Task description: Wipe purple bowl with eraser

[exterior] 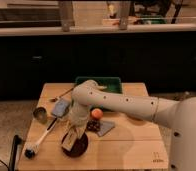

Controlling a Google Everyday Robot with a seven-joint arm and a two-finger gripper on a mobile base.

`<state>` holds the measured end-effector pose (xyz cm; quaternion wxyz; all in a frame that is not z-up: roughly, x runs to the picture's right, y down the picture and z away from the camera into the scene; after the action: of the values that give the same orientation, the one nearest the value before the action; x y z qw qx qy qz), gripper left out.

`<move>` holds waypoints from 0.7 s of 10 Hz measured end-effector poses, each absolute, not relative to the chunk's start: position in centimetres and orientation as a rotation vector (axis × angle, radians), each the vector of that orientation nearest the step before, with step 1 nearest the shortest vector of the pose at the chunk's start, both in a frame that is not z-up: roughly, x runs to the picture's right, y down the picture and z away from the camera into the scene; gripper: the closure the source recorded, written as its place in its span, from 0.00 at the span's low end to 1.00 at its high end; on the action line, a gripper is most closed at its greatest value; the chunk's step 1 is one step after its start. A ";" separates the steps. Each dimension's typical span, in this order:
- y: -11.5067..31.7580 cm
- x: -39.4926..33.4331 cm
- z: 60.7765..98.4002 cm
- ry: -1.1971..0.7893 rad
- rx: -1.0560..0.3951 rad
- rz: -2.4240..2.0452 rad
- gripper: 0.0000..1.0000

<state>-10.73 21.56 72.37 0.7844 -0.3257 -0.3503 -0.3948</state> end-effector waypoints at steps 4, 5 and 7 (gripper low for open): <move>23.2 -7.9 71.7 -0.734 -0.722 -0.813 0.97; 23.2 -7.1 71.9 -0.725 -0.724 -0.798 0.97; 22.7 -6.1 72.6 -0.712 -0.723 -0.778 0.97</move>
<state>-6.15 22.68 72.63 0.8025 -0.3376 -0.3321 -0.3629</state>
